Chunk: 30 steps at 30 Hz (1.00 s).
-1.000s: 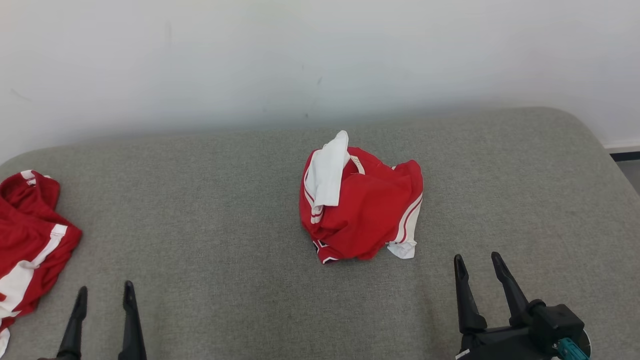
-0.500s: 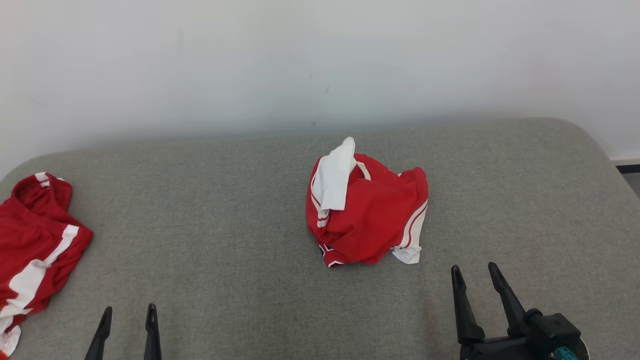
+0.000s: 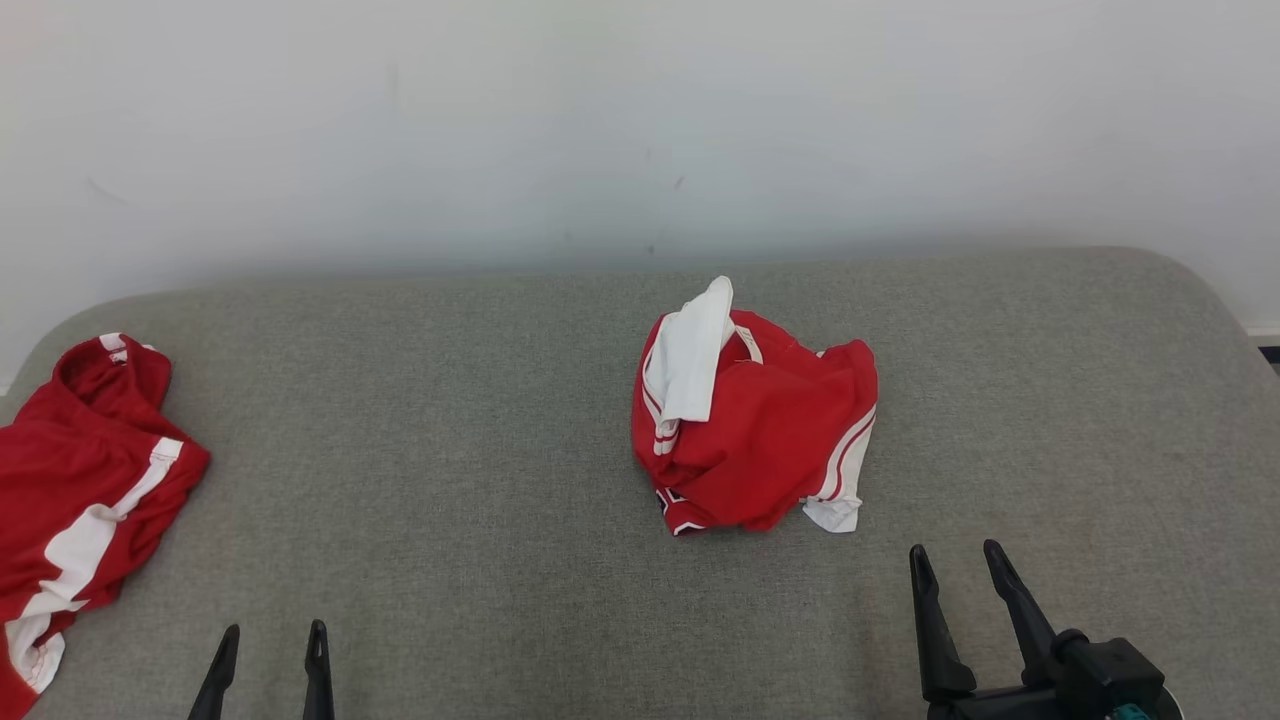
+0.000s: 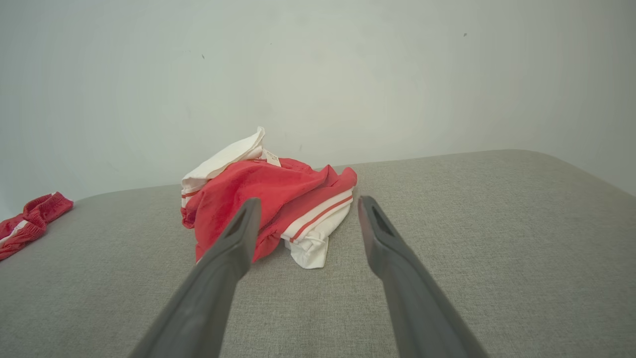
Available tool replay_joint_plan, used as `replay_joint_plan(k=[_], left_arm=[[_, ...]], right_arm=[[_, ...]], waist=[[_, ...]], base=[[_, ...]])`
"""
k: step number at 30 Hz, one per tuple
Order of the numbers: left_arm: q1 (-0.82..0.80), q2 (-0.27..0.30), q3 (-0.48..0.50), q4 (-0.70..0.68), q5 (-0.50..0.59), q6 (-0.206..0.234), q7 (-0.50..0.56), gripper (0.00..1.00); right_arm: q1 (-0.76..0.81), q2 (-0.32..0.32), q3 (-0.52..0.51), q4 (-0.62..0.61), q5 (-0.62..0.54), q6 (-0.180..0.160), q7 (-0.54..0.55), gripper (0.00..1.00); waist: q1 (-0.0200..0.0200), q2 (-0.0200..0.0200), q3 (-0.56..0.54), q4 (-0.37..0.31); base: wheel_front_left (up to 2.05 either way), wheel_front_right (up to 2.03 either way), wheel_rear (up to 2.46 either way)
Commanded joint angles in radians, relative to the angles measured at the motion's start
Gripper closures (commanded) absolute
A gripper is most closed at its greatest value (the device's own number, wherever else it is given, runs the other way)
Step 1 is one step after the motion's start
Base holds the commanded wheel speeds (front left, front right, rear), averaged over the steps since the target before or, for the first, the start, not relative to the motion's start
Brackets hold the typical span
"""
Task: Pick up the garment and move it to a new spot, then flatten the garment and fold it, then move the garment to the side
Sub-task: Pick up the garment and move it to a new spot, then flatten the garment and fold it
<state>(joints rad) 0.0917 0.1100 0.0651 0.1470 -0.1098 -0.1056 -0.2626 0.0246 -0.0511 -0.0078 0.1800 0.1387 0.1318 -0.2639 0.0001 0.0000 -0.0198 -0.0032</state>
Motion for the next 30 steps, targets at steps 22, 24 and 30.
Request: replay_joint_plan(k=[22, 24, 30], left_arm=[[-0.009, -0.019, 0.021, 0.016, 0.022, -0.011, -0.003, 0.00], [-0.009, -0.021, 0.022, 0.015, 0.024, -0.012, -0.003, 0.00], [-0.009, -0.023, 0.025, 0.012, 0.027, -0.014, -0.003, 0.00]], right_arm=[[0.000, 0.002, 0.001, 0.017, 0.004, -0.002, -0.001, 0.00], [0.000, 0.002, 0.000, 0.017, 0.005, -0.002, -0.001, 0.00], [-0.001, 0.002, 0.001, 0.018, 0.008, -0.002, -0.001, 0.00]], waist=[[-0.0001, 0.0000, 0.000, 0.002], [-0.0001, 0.0000, 0.000, 0.002], [-0.0001, 0.0000, 0.000, 0.001]], base=[[0.00, 0.00, 0.00], [0.00, 0.00, 0.00], [0.00, 0.00, 0.00]])
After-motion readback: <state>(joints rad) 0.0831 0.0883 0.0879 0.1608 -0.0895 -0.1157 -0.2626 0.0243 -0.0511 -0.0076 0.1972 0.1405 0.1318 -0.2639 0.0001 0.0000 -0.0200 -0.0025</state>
